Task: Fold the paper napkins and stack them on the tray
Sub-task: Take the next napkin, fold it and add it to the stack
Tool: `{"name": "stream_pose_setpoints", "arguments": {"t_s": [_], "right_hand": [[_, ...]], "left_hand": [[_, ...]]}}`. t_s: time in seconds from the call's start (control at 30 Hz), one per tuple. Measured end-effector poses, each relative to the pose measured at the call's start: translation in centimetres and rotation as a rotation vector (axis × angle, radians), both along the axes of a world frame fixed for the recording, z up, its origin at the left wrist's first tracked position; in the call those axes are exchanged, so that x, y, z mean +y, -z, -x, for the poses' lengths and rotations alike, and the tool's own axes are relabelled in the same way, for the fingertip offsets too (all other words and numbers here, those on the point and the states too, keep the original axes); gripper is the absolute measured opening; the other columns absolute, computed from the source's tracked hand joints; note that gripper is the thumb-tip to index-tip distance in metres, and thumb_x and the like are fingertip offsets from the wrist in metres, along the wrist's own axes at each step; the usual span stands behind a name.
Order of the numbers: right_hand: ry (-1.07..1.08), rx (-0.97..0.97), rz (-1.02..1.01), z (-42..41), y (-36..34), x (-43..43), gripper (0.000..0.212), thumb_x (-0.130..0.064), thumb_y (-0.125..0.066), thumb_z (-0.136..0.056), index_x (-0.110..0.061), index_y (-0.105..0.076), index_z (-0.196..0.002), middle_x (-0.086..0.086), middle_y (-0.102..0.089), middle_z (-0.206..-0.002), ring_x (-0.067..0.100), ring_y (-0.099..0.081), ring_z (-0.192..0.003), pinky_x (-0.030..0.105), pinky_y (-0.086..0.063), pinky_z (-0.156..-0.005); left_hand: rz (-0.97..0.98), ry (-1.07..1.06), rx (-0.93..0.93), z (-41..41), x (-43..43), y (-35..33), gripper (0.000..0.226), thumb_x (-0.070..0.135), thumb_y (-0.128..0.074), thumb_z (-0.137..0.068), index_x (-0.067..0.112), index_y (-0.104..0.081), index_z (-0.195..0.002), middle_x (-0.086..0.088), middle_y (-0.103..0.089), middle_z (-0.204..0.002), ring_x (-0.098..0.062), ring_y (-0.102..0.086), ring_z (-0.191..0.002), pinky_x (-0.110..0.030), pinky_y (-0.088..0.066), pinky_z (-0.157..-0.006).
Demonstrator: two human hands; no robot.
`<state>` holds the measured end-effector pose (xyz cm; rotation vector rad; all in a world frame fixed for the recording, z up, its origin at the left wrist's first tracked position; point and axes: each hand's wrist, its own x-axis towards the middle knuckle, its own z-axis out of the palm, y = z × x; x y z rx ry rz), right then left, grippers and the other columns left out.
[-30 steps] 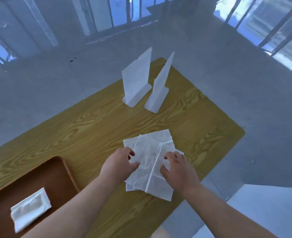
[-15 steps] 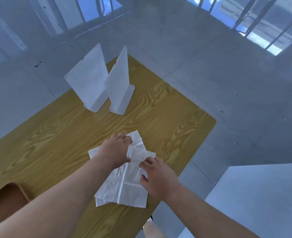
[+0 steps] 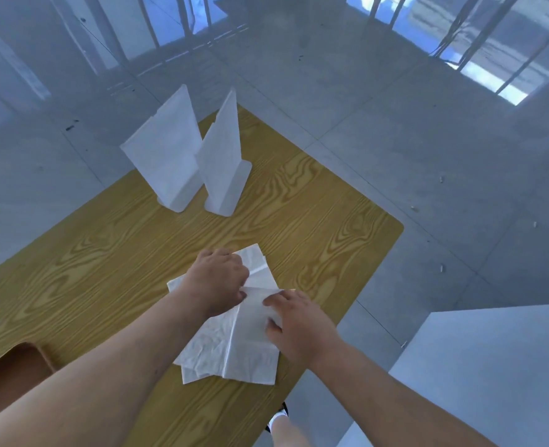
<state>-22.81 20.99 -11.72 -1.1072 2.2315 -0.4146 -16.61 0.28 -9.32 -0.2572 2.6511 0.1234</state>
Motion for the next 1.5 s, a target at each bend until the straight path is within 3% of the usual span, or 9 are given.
{"name": "stream_pose_setpoints", "arguments": {"t_s": [0.13,0.27,0.4,0.53,0.63,0.83,1.1,1.33,1.5], "right_hand": [[0.414,-0.095,0.059,1.3,-1.3,0.2,0.035,-0.052,-0.055,-0.095,-0.029,-0.063,-0.121,-0.013,-0.062,-0.11,0.011,-0.058,-0.106,0.027,-0.047,-0.082],[0.673,-0.439,0.164,2.1,-2.8,-0.8,0.075,-0.084,-0.059,-0.08,-0.01,-0.058,-0.088,0.001,-0.057,-0.072,0.011,-0.047,-0.058,0.038,-0.036,-0.056],[0.737,-0.858,0.174,0.2,-4.3,-3.8,0.083,-0.09,-0.058,-0.068,-0.015,-0.069,-0.102,0.009,-0.072,-0.11,0.024,-0.067,-0.097,0.041,-0.055,-0.088],[0.616,-1.129,0.124,-4.4,-6.1,-8.4,0.103,-0.091,-0.065,-0.067,-0.023,-0.06,-0.144,0.005,-0.064,-0.145,0.023,-0.06,-0.133,0.044,-0.046,-0.112],[0.461,-1.313,0.117,-8.1,-8.5,-11.9,0.068,-0.071,-0.071,-0.085,-0.023,-0.072,-0.133,0.005,-0.073,-0.135,0.022,-0.069,-0.124,0.042,-0.053,-0.103],[0.376,-1.436,0.189,-14.9,-12.2,-18.5,0.057,-0.015,-0.074,-0.092,0.004,-0.055,-0.142,0.024,-0.068,-0.122,0.036,-0.065,-0.106,0.048,-0.053,-0.093],[0.137,-1.178,-0.001,-21.7,-13.7,-23.0,0.111,-0.007,-0.084,-0.076,-0.014,-0.017,-0.165,0.018,-0.057,-0.145,0.032,-0.068,-0.115,0.05,-0.058,-0.097],[0.104,-0.835,0.129,-24.0,-13.3,-24.2,0.091,-0.011,-0.074,-0.087,-0.032,-0.028,-0.163,0.01,-0.059,-0.137,0.024,-0.065,-0.117,0.039,-0.058,-0.093],[0.039,-0.682,0.196,-23.4,-14.0,-25.1,0.078,-0.006,-0.069,-0.093,-0.031,-0.037,-0.159,0.01,-0.072,-0.116,0.026,-0.072,-0.106,0.048,-0.06,-0.098]], "left_hand": [[-0.491,-0.471,0.014,-2.0,-0.8,-2.9,0.022,0.038,-0.064,-0.088,0.02,-0.059,-0.077,0.006,-0.061,-0.072,-0.014,-0.056,-0.068,-0.03,-0.041,-0.059],[-1.224,-0.984,0.142,-6.0,-2.6,-6.2,0.022,0.026,-0.079,-0.088,0.015,-0.079,-0.107,-0.005,-0.083,-0.102,-0.023,-0.08,-0.093,-0.04,-0.062,-0.084],[-1.606,-1.251,0.368,-10.8,-3.5,-8.2,0.043,0.026,-0.082,-0.085,0.007,-0.075,-0.122,-0.021,-0.076,-0.125,-0.04,-0.074,-0.112,-0.05,-0.062,-0.094],[-1.645,-1.412,0.555,-16.0,-4.7,-9.6,0.06,0.034,-0.079,-0.084,0.008,-0.067,-0.136,-0.023,-0.071,-0.133,-0.046,-0.065,-0.125,-0.06,-0.051,-0.11],[-1.658,-1.468,0.674,-20.1,-5.8,-10.6,0.062,0.037,-0.079,-0.084,0.008,-0.067,-0.137,-0.024,-0.07,-0.136,-0.045,-0.065,-0.127,-0.06,-0.048,-0.113],[-1.596,-1.613,0.909,-29.9,-8.3,-11.7,0.042,0.032,-0.091,-0.074,0.015,-0.075,-0.108,-0.02,-0.078,-0.108,-0.037,-0.077,-0.095,-0.057,-0.063,-0.079],[-1.42,-1.753,1.116,-38.7,-9.3,-11.2,0.027,0.019,-0.082,-0.087,0.006,-0.078,-0.111,-0.023,-0.078,-0.115,-0.034,-0.077,-0.097,-0.055,-0.061,-0.089],[-1.236,-1.84,1.133,-42.0,-9.3,-10.8,0.015,0.012,-0.082,-0.088,0.009,-0.077,-0.102,-0.026,-0.077,-0.113,-0.033,-0.075,-0.085,-0.06,-0.061,-0.085],[-1.009,-1.786,1.104,-43.2,-9.9,-10.5,0.062,0.002,-0.083,-0.086,0.019,-0.051,-0.137,-0.024,-0.077,-0.106,-0.032,-0.078,-0.093,-0.052,-0.066,-0.079]]}}
